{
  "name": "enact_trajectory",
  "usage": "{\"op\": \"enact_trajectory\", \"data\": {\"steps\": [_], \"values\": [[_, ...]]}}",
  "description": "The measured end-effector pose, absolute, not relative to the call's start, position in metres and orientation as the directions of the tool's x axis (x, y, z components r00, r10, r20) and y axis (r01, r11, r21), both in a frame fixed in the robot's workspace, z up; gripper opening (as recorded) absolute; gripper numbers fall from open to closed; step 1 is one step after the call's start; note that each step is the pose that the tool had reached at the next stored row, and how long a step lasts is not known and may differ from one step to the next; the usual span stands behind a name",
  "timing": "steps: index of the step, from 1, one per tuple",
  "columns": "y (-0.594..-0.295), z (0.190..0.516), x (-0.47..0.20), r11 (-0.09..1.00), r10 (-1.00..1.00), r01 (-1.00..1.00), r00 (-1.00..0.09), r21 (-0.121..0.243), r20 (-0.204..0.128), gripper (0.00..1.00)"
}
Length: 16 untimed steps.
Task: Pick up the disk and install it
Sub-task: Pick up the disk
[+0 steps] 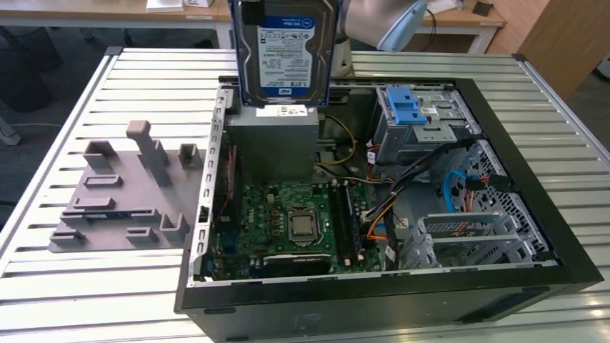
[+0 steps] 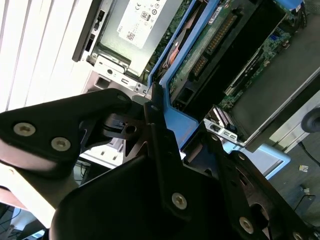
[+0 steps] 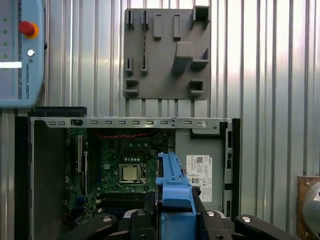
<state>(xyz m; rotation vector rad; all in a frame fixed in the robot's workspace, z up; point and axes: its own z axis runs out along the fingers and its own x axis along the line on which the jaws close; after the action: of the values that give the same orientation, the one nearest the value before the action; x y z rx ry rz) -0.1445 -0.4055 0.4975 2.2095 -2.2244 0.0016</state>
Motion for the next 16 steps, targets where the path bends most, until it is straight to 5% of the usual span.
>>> {"op": "enact_trajectory", "data": {"steps": [16], "values": [[-0.421,0.495,-0.134,0.007,-1.0,-1.0,-0.007,0.004,0.005,0.36]]}}
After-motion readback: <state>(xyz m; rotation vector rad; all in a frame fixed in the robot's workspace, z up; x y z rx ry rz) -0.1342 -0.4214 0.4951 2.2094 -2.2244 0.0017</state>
